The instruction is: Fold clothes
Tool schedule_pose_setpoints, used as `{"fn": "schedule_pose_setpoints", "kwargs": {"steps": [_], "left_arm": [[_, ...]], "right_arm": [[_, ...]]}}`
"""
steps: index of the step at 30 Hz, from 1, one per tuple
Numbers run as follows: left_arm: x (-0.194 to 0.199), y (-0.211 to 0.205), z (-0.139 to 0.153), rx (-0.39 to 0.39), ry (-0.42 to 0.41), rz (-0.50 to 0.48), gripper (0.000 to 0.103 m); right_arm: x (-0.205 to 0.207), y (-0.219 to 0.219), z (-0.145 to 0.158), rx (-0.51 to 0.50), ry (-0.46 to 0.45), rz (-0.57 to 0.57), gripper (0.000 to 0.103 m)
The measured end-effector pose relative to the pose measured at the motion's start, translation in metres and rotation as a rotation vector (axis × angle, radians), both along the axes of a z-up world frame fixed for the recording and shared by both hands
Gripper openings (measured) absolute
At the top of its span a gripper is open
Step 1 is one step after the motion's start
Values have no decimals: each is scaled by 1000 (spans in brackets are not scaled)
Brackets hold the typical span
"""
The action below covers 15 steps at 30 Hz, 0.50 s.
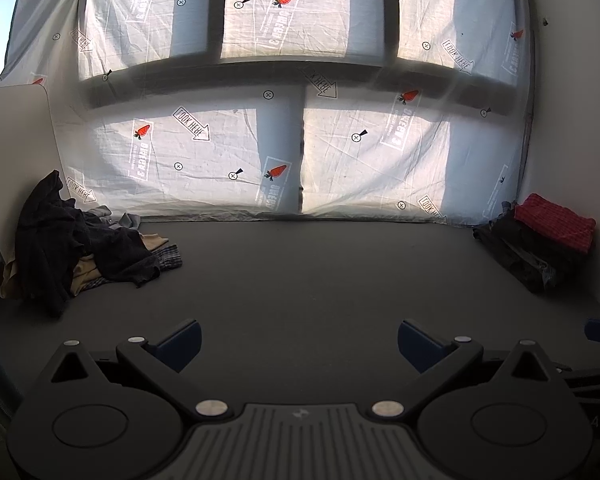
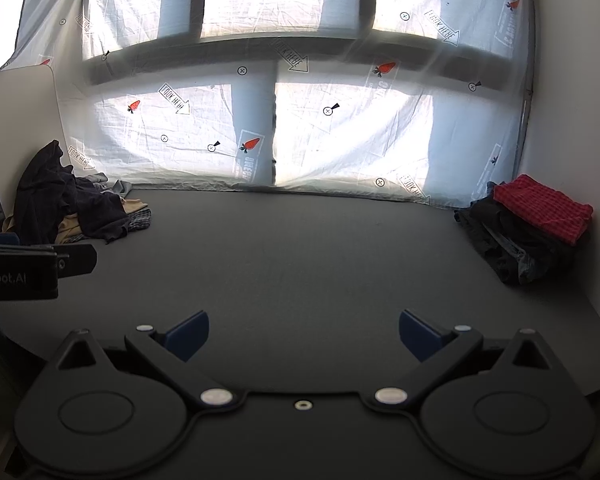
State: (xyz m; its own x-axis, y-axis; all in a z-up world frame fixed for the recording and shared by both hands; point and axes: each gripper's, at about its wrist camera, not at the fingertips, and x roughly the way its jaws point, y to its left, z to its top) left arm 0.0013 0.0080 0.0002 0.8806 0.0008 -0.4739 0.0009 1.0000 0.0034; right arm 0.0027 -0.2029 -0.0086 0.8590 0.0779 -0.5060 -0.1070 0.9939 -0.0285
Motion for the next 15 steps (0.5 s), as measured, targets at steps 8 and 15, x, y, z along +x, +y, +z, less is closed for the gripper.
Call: {"fn": "schedule_pose_setpoints", "kwargs": {"steps": [8, 15], "left_arm": [[2, -2, 2, 1, -8, 7, 103], [5, -1, 4, 4, -8, 10, 103]], "right_arm": [[1, 0, 2, -9, -9, -3, 103], [2, 2, 2, -6, -15, -5, 103]]}}
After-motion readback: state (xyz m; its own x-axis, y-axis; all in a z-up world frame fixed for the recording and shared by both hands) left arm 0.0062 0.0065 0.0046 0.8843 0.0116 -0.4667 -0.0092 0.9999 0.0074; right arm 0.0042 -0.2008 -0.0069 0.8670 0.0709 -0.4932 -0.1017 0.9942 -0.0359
